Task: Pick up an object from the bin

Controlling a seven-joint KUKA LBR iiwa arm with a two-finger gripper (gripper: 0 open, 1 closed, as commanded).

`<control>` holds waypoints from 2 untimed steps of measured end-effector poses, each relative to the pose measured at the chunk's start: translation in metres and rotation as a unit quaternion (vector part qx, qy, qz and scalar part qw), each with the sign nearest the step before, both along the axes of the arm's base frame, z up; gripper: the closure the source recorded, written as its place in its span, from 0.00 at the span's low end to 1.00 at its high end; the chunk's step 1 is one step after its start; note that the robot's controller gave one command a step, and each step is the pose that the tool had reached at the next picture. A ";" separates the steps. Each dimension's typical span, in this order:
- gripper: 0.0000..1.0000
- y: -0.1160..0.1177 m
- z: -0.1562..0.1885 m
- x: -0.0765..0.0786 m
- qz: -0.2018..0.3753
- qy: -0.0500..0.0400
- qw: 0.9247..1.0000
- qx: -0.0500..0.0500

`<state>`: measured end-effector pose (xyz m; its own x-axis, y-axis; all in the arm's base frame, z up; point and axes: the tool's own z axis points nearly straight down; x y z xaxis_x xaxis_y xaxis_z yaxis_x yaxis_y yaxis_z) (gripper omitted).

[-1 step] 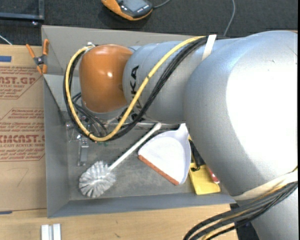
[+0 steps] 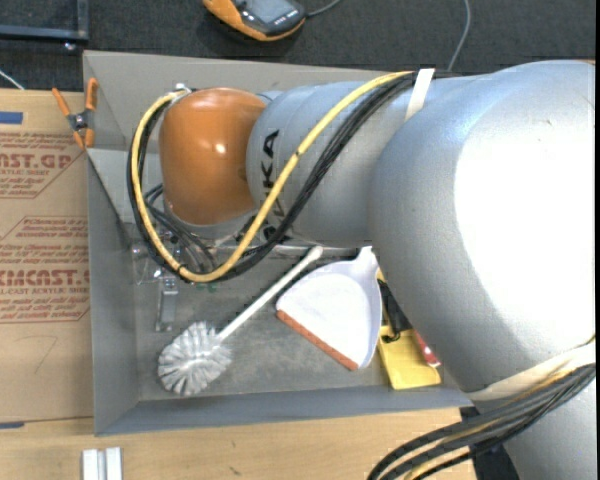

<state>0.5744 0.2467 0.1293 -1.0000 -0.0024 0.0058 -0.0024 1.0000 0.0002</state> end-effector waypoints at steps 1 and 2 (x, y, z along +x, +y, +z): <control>0.00 -0.004 0.060 -0.043 0.101 0.002 0.995 0.000; 0.00 -0.031 0.010 -0.024 0.125 -0.004 0.992 0.002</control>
Offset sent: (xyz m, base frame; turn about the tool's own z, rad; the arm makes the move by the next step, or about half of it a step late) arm -0.0037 -0.0581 -0.0593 -0.2341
